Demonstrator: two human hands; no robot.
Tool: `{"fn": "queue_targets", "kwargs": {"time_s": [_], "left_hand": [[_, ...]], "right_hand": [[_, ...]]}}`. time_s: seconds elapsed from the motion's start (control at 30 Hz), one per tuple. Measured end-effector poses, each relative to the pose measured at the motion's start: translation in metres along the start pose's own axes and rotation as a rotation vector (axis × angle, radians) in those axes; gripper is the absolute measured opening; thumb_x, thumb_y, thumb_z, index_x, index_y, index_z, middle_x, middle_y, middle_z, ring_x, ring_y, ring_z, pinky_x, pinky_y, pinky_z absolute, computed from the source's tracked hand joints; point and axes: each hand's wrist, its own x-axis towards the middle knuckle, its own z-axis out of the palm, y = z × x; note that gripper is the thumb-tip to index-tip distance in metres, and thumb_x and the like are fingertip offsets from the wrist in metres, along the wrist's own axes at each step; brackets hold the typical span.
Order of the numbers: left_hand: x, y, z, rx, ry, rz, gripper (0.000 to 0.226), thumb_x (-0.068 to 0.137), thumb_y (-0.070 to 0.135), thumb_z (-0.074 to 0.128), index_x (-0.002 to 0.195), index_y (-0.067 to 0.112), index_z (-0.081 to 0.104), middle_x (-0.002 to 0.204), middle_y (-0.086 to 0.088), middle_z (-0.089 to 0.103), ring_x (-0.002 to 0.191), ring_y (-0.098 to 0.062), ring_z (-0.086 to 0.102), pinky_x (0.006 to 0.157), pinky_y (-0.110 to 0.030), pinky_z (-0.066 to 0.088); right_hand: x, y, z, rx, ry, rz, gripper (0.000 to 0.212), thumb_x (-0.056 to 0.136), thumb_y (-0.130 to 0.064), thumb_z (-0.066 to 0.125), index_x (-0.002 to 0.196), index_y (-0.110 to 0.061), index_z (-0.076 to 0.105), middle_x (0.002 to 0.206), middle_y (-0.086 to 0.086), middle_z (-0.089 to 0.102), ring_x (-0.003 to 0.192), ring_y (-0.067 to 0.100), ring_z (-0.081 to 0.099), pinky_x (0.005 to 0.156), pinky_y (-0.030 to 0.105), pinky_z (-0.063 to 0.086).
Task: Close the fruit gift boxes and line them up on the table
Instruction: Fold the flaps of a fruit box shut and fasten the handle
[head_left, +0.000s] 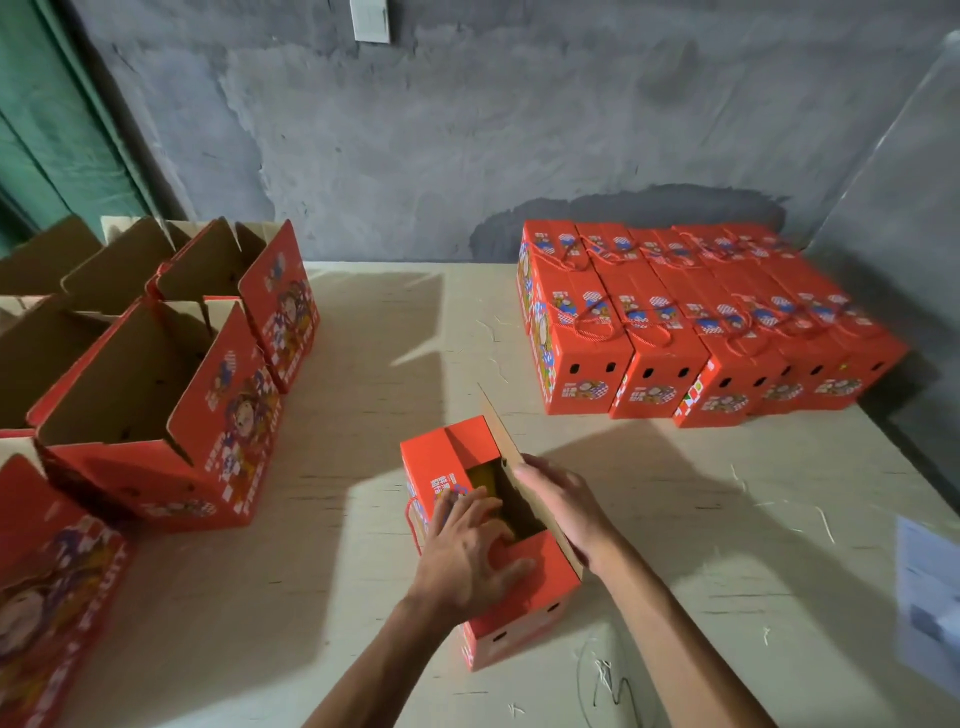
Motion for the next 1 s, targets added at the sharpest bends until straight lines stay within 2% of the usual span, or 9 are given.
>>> {"fn": "queue_targets", "kwargs": {"time_s": [0.1, 0.17, 0.27, 0.4, 0.57, 0.7, 0.83, 0.93, 1.0], "left_hand": [[0.014, -0.005, -0.002, 0.028, -0.057, -0.013, 0.070, 0.076, 0.086, 0.038, 0.098, 0.030, 0.075, 0.138, 0.014, 0.056, 0.146, -0.007, 0.023, 0.124, -0.041, -0.012], [0.017, -0.004, -0.001, 0.048, -0.039, -0.002, 0.071, 0.076, 0.086, 0.038, 0.093, 0.029, 0.076, 0.126, 0.014, 0.060, 0.140, -0.006, 0.030, 0.124, -0.042, -0.013], [0.012, 0.001, 0.006, 0.064, 0.089, 0.013, 0.062, 0.084, 0.075, 0.044, 0.108, 0.028, 0.077, 0.123, 0.008, 0.067, 0.131, -0.014, 0.048, 0.126, -0.050, 0.009], [0.005, 0.006, 0.010, 0.095, 0.208, 0.016, 0.061, 0.087, 0.050, 0.049, 0.135, 0.017, 0.067, 0.118, -0.001, 0.074, 0.118, -0.022, 0.063, 0.118, -0.046, 0.025], [0.001, 0.011, 0.012, 0.082, 0.203, -0.076, 0.057, 0.091, 0.042, 0.042, 0.137, 0.018, 0.065, 0.115, -0.003, 0.073, 0.118, -0.024, 0.063, 0.119, -0.045, 0.022], [0.000, 0.028, 0.014, 0.052, 0.284, -0.217, 0.052, 0.089, 0.035, 0.042, 0.129, 0.016, 0.070, 0.110, -0.003, 0.073, 0.116, -0.025, 0.064, 0.116, -0.047, 0.027], [-0.005, 0.045, 0.018, -0.088, 0.348, -0.351, 0.055, 0.093, 0.035, 0.035, 0.133, 0.014, 0.066, 0.124, -0.002, 0.066, 0.125, -0.027, 0.056, 0.116, -0.054, 0.031], [-0.013, 0.042, 0.023, -0.181, 0.386, -0.267, 0.053, 0.097, 0.023, 0.033, 0.141, 0.007, 0.059, 0.144, -0.008, 0.058, 0.142, -0.030, 0.047, 0.119, -0.054, 0.031], [-0.026, 0.028, 0.026, -0.265, 0.398, -0.157, 0.048, 0.100, 0.020, 0.036, 0.138, 0.004, 0.060, 0.146, -0.009, 0.056, 0.144, -0.028, 0.044, 0.118, -0.052, 0.034]], "right_hand": [[-0.002, 0.003, 0.005, -0.042, 0.002, 0.065, 0.010, 0.096, -0.035, 0.070, 0.101, -0.032, 0.077, 0.106, -0.008, 0.077, 0.098, 0.001, 0.067, 0.077, 0.009, 0.050], [-0.005, 0.008, 0.008, -0.139, 0.009, 0.099, 0.029, 0.091, -0.054, 0.069, 0.114, -0.036, 0.074, 0.110, -0.014, 0.075, 0.104, 0.003, 0.065, 0.083, 0.016, 0.051], [-0.010, 0.019, 0.020, -0.295, 0.052, 0.052, 0.063, 0.079, -0.077, 0.062, 0.132, -0.041, 0.063, 0.122, -0.017, 0.071, 0.115, 0.006, 0.064, 0.100, 0.033, 0.052], [-0.014, 0.034, 0.045, -0.605, 0.204, -0.018, 0.078, 0.082, -0.079, 0.054, 0.149, -0.039, 0.045, 0.140, -0.013, 0.058, 0.129, 0.012, 0.056, 0.105, 0.034, 0.047], [-0.011, 0.040, 0.045, -0.684, 0.230, -0.073, 0.079, 0.084, -0.081, 0.051, 0.150, -0.039, 0.043, 0.143, -0.014, 0.057, 0.128, 0.013, 0.056, 0.104, 0.033, 0.047], [-0.001, 0.038, 0.034, -0.699, 0.131, -0.139, 0.080, 0.079, -0.082, 0.055, 0.148, -0.042, 0.046, 0.138, -0.020, 0.061, 0.125, 0.004, 0.058, 0.103, 0.026, 0.046], [0.014, 0.027, 0.024, -0.691, -0.074, -0.214, 0.077, 0.075, -0.080, 0.063, 0.143, -0.047, 0.047, 0.133, -0.027, 0.063, 0.118, -0.006, 0.061, 0.102, 0.027, 0.050], [0.021, 0.029, 0.019, -0.725, -0.100, -0.260, 0.079, 0.075, -0.082, 0.063, 0.143, -0.046, 0.049, 0.132, -0.027, 0.063, 0.115, -0.008, 0.061, 0.100, 0.027, 0.051], [0.023, 0.032, 0.018, -0.749, -0.115, -0.284, 0.081, 0.075, -0.084, 0.062, 0.145, -0.045, 0.047, 0.132, -0.026, 0.064, 0.115, -0.009, 0.061, 0.100, 0.026, 0.051]]}}
